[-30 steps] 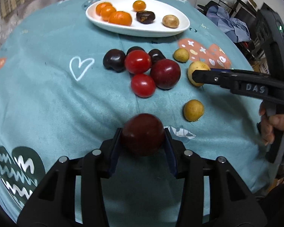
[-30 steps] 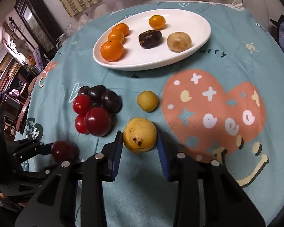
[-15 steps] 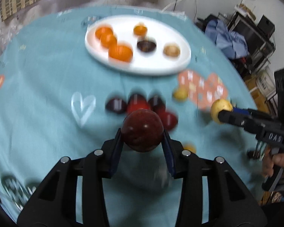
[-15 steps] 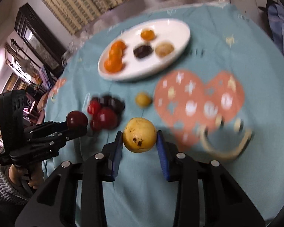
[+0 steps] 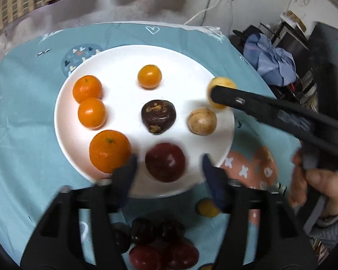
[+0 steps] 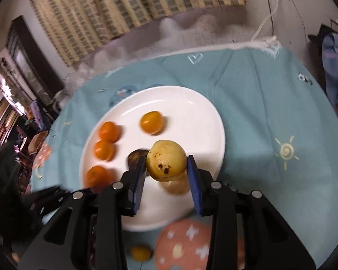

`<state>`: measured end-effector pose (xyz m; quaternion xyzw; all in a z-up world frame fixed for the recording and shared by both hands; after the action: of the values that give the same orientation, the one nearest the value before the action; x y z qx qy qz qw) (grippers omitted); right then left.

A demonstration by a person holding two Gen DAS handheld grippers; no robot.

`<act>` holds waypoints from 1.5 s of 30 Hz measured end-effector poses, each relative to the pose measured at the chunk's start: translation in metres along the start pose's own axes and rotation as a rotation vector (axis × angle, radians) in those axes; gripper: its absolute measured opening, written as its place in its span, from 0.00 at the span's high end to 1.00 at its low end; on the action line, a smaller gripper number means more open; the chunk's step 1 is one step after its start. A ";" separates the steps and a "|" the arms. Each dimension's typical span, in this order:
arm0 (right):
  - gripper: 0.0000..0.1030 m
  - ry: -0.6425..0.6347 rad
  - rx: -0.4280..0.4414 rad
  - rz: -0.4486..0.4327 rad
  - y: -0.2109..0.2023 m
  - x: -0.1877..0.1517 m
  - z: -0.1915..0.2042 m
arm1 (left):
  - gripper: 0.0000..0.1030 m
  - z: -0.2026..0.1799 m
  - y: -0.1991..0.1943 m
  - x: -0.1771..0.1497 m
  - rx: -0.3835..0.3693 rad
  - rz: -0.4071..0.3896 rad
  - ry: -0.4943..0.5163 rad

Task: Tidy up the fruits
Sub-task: 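Place the red plum and yellow pear on the plate with both tools, then grasp another red plum with the left tool while the right tool grasps a small yellow fruit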

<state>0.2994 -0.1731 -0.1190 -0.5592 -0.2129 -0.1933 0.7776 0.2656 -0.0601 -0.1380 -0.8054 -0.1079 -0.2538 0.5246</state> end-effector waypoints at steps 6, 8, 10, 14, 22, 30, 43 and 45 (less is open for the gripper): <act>0.36 0.052 0.035 -0.074 -0.028 -0.007 -0.004 | 0.15 0.016 -0.028 -0.011 0.054 -0.042 -0.040; 0.36 0.077 0.083 -0.067 -0.047 -0.028 -0.004 | 0.15 0.028 -0.043 -0.027 0.071 -0.038 -0.077; 0.34 0.096 0.104 -0.039 -0.060 -0.055 -0.004 | 0.15 0.038 -0.055 -0.046 0.083 -0.026 -0.116; 0.34 0.111 0.070 0.014 -0.080 -0.117 -0.005 | 0.15 0.051 -0.076 -0.095 0.095 0.021 -0.174; 0.34 0.088 0.061 0.106 -0.109 -0.185 0.003 | 0.15 0.038 -0.080 -0.153 0.131 0.106 -0.134; 0.34 0.091 0.058 0.070 -0.127 -0.190 0.001 | 0.09 0.019 -0.069 -0.143 0.117 0.089 -0.070; 0.34 0.120 0.023 0.083 -0.135 -0.204 -0.012 | 0.21 0.029 -0.051 -0.126 0.130 0.069 -0.029; 0.34 0.131 0.015 0.083 -0.135 -0.205 -0.015 | 0.29 0.029 -0.045 -0.124 0.130 0.082 0.009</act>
<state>0.0568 -0.2149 -0.1291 -0.5478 -0.1398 -0.1954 0.8014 0.1490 -0.0037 -0.1760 -0.7721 -0.0886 -0.2283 0.5864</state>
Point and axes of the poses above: each gripper's, at about its wrist camera, not at the fingertips, and y roughly the way its jaws point, z to its left, x to its top, the point moved 6 cm from there along y, roughly the way its jaws point, and after that the axes turned 6 degrees about -x, right-handed, at the moved point
